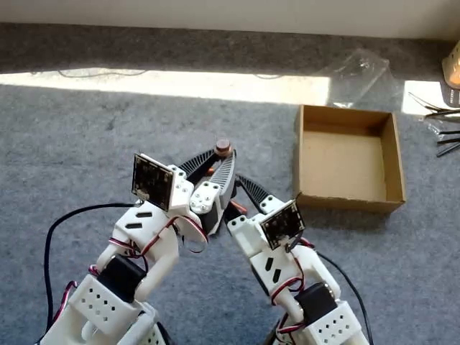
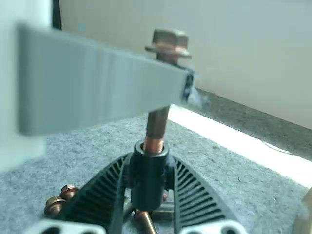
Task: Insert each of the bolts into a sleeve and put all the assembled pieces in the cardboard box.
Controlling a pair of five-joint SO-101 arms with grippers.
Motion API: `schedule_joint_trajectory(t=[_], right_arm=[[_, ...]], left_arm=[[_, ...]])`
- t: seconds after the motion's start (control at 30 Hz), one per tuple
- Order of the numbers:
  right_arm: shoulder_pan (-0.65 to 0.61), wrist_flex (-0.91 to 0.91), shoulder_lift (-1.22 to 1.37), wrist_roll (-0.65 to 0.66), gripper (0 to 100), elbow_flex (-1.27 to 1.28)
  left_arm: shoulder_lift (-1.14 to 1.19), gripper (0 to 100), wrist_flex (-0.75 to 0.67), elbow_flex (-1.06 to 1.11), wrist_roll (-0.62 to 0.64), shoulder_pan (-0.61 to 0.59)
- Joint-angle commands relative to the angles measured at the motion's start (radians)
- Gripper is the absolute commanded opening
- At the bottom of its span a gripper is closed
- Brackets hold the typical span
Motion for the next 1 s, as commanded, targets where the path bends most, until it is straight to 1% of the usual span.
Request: schedule_joint_trajectory(t=[0.0, 0.27, 0.5, 0.83, 0.9, 0.97], right_arm=[[-0.007, -0.036, -0.012, 0.009, 0.5, 0.11], [-0.004, -0.036, -0.012, 0.009, 0.5, 0.108], [-0.002, -0.033, -0.012, 0.009, 0.5, 0.108], [-0.002, -0.033, -0.012, 0.009, 0.5, 0.108], [-0.002, -0.033, -0.012, 0.009, 0.5, 0.108], [-0.002, -0.033, -0.012, 0.009, 0.5, 0.108]], left_arm=[[-0.018, 1, -0.025, 0.031, -0.014, -0.013], [-0.018, 1, -0.025, 0.042, -0.014, -0.013], [-0.019, 1, -0.025, 0.093, -0.014, -0.015], [-0.019, 1, -0.028, 0.093, -0.021, -0.022], [-0.019, 4, -0.028, 0.093, -0.021, -0.022], [-0.019, 11, -0.026, 0.094, -0.021, -0.022]])
